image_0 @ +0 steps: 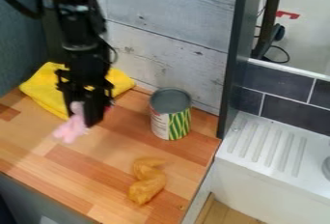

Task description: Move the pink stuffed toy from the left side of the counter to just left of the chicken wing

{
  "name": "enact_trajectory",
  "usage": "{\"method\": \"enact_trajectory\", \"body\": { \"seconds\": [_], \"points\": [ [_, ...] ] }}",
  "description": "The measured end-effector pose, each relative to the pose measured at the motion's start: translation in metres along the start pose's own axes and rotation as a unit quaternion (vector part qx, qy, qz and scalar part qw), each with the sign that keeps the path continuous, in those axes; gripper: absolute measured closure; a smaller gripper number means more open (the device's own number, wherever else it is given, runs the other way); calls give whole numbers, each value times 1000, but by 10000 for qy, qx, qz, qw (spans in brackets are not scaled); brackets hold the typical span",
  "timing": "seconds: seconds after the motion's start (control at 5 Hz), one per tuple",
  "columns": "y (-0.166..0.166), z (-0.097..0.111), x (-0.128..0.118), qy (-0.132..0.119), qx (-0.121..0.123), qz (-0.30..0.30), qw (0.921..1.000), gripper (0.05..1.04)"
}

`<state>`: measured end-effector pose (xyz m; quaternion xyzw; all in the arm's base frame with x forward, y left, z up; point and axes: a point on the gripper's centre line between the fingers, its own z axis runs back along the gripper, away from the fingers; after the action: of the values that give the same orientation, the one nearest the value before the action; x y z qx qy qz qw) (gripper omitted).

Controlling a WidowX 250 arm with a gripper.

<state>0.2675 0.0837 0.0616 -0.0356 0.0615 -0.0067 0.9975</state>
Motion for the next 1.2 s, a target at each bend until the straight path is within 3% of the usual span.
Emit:
{"method": "enact_trajectory", "body": {
  "seconds": [0.2, 0.6, 0.8, 1.0, 1.2],
  "points": [
    [-18, -23, 7, 316, 26, -187, 9993, 600],
    [-15, -49, 13, 442, 55, -45, 9990, 600],
    [-16, -51, 14, 440, 19, -33, 9990, 552],
    [-16, -51, 14, 446, 10, -44, 9990, 240],
    [-19, -48, 11, 384, -65, 7, 9992, 66]
  ]
}}
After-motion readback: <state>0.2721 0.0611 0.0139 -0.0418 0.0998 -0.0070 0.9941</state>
